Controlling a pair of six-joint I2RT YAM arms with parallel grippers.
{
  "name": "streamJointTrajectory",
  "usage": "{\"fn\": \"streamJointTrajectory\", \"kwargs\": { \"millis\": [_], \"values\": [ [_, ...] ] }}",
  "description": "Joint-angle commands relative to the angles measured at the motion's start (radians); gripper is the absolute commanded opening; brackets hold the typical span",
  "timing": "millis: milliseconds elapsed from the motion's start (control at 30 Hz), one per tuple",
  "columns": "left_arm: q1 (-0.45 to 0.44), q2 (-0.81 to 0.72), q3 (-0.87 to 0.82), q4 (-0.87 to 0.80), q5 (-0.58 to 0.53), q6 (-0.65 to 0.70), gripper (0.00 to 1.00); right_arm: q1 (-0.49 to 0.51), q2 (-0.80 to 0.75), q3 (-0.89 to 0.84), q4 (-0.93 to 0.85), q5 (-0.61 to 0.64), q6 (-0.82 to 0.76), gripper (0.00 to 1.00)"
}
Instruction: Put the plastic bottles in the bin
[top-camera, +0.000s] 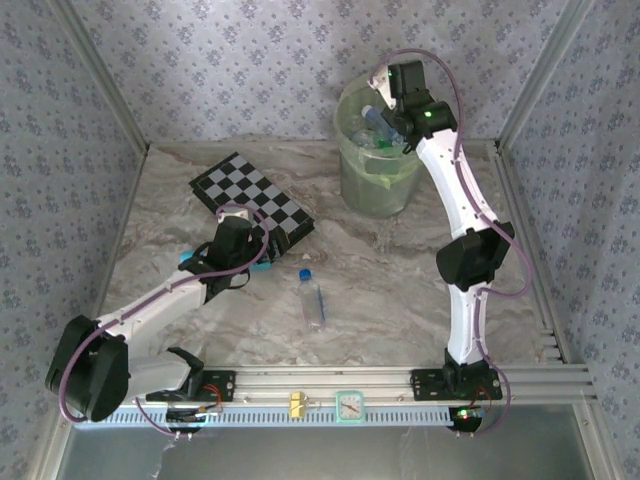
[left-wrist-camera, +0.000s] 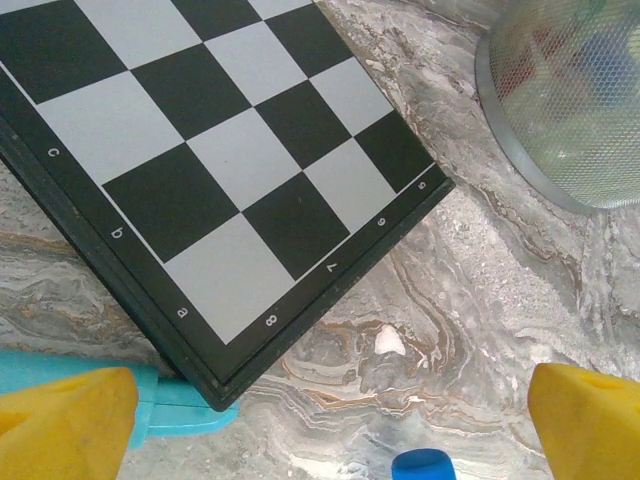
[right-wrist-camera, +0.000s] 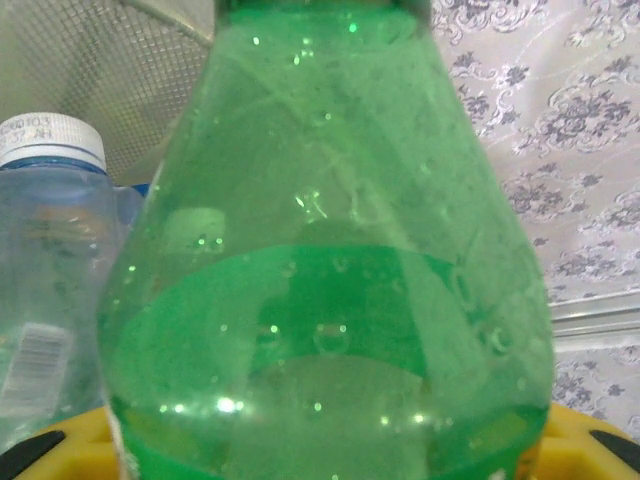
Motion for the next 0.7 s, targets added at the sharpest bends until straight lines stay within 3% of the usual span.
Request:
{"fn": "streamJointTrajectory", "kwargs": {
  "millis": [0, 200, 433, 667],
  "values": [
    [-0.011, 0.008, 0.038, -0.022, 0.010, -0.001, 1.00, -0.007, 0.038, 0.029, 0.018, 0.007, -0.057, 0.47],
    [-0.020, -0.001, 0.038, -0.034, 0.003, -0.004, 1.00, -0.020, 0.064, 0.025, 0.013, -0.016, -0.054, 0.53],
    [-0.026, -0.007, 0.037, -0.035, -0.004, -0.007, 1.00, -0.015, 0.036, 0.026, 0.016, -0.037, 0.008, 0.87],
    [-0.030, -0.005, 0.031, -0.031, -0.005, -0.009, 1.00, -0.001, -0.032, 0.029, 0.011, -0.091, 0.089, 0.96]
  ]
}}
